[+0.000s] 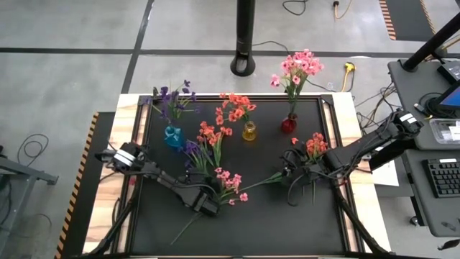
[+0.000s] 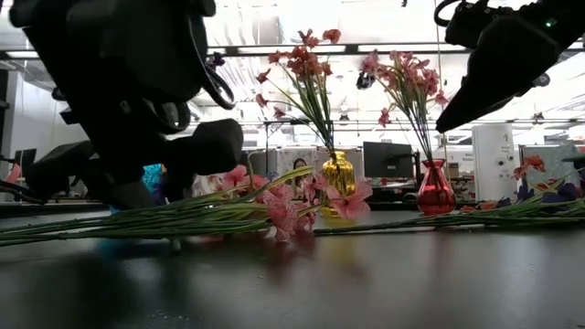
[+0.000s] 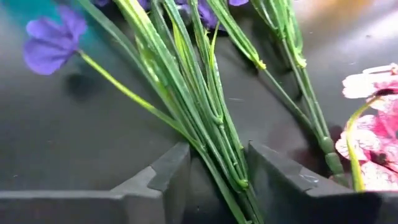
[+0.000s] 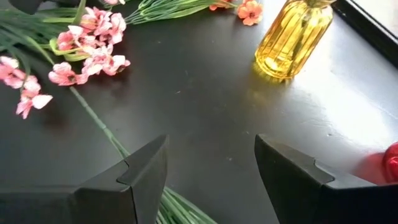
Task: Sort flowers into vase by color
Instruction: Put the left violet flowers into the blue flower vase, then put the left orange flowers into the yellow flower vase
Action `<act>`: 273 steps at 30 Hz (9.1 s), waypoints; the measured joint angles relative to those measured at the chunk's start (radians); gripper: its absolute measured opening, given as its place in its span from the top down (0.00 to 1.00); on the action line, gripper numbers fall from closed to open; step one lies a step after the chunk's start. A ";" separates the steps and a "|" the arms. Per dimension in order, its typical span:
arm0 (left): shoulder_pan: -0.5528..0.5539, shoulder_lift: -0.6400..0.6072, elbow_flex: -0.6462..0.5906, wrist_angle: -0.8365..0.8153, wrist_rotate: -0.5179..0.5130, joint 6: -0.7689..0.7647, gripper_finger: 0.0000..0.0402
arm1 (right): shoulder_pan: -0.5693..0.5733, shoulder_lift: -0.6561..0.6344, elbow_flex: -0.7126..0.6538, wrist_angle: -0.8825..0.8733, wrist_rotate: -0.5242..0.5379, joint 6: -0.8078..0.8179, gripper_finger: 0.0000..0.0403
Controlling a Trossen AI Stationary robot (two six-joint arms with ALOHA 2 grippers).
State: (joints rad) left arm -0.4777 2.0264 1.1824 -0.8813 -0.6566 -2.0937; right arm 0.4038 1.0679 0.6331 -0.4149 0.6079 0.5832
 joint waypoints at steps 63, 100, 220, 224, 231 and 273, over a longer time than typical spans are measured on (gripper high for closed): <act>-0.253 -0.017 0.340 -0.395 -0.678 0.477 1.00 | 0.147 0.000 -0.118 0.209 0.145 -0.060 0.43; -0.186 -0.114 0.605 -0.656 -0.796 0.613 1.00 | 0.264 0.086 -0.068 0.511 0.232 -0.156 0.43; 0.507 -1.314 -1.152 2.067 -0.157 2.524 0.89 | -0.109 0.119 -0.015 0.650 0.174 -0.464 0.43; 0.496 -1.314 -1.152 2.057 -0.157 2.509 0.84 | -0.109 0.119 -0.016 0.650 0.172 -0.464 0.43; 0.463 -1.314 -1.152 2.037 -0.251 2.498 0.72 | -0.109 0.119 -0.016 0.648 0.169 -0.464 0.43; -0.254 -1.194 -0.984 1.702 -0.760 2.320 0.36 | -0.108 0.119 -0.016 0.625 -0.092 -0.293 0.43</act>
State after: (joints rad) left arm -0.7315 0.8325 0.1988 0.8206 -1.4169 0.2265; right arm 0.2962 1.1870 0.6170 0.2102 0.5162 0.2899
